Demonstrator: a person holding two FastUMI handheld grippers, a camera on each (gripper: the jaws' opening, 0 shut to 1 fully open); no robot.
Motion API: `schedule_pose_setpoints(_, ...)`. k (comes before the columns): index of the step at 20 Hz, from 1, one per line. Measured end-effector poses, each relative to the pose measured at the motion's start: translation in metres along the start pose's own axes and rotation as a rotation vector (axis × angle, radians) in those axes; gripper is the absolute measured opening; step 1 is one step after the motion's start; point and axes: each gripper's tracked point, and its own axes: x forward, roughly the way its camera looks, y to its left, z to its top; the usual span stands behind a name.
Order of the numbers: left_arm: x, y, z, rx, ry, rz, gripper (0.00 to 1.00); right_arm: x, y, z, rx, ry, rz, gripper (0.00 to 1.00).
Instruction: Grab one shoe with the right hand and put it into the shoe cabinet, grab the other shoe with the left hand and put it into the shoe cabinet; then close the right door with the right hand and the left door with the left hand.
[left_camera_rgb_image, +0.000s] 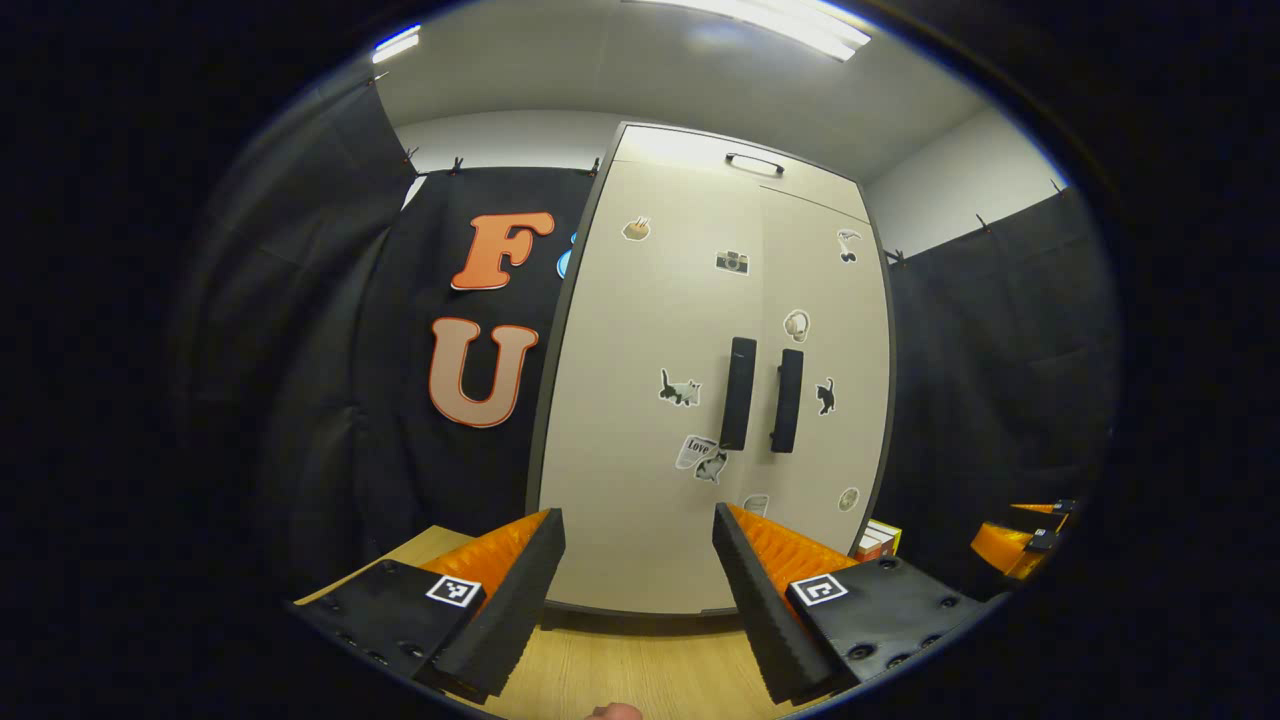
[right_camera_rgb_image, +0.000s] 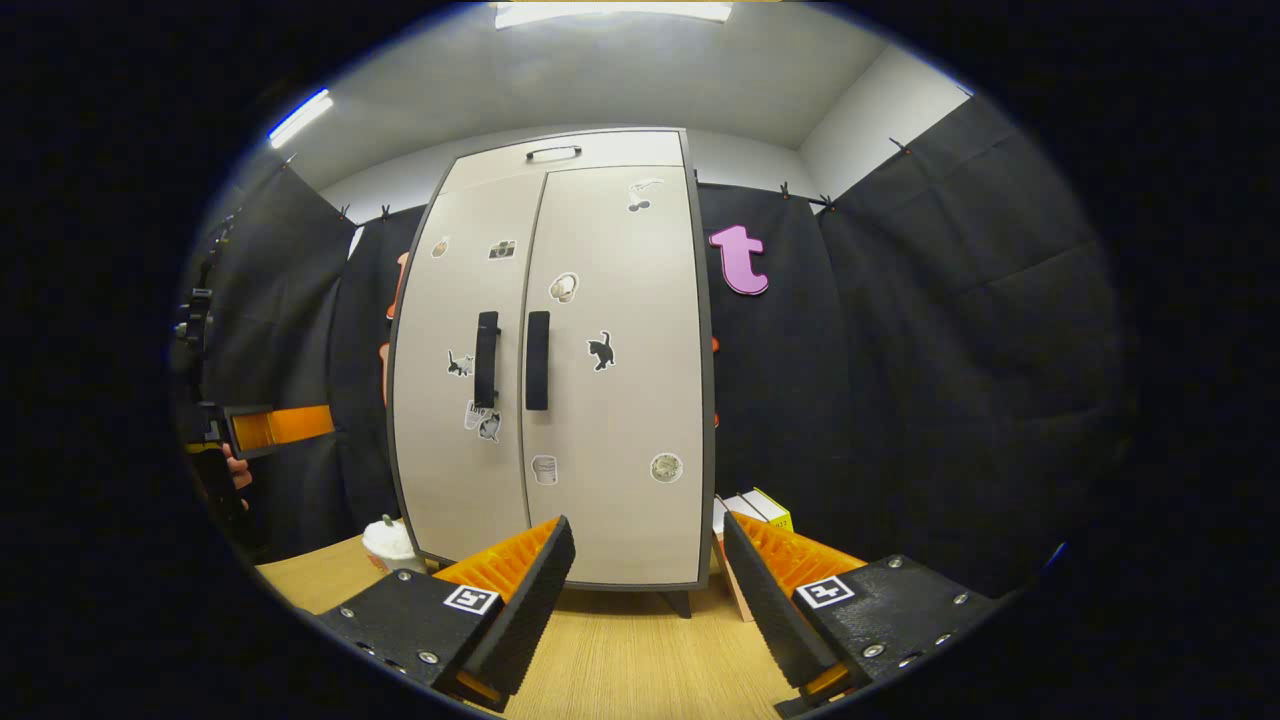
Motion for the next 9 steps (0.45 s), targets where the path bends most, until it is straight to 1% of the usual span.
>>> schedule_pose_setpoints(2, -0.011, 0.003, -0.006, 0.004, -0.001, 0.017, 0.96, -0.003, -0.001, -0.001, 0.006, 0.002, -0.009, 0.92)
schedule_pose_setpoints(6, -0.028, 0.0, -0.016, -0.026, 0.005, 0.034, 0.96, -0.005, -0.003, -0.002, 0.013, -0.004, -0.023, 0.92)
schedule_pose_setpoints(7, -0.03, 0.002, -0.019, -0.009, 0.007, 0.041, 0.96, -0.005, -0.003, -0.002, 0.019, -0.005, -0.024, 0.92)
schedule_pose_setpoints(8, -0.033, 0.005, -0.019, 0.021, 0.005, 0.053, 1.0, -0.006, -0.002, -0.001, 0.024, -0.007, -0.025, 0.92)
schedule_pose_setpoints(9, -0.034, 0.008, -0.018, 0.048, 0.003, 0.064, 0.96, -0.007, -0.002, -0.002, 0.026, -0.008, -0.025, 0.92)
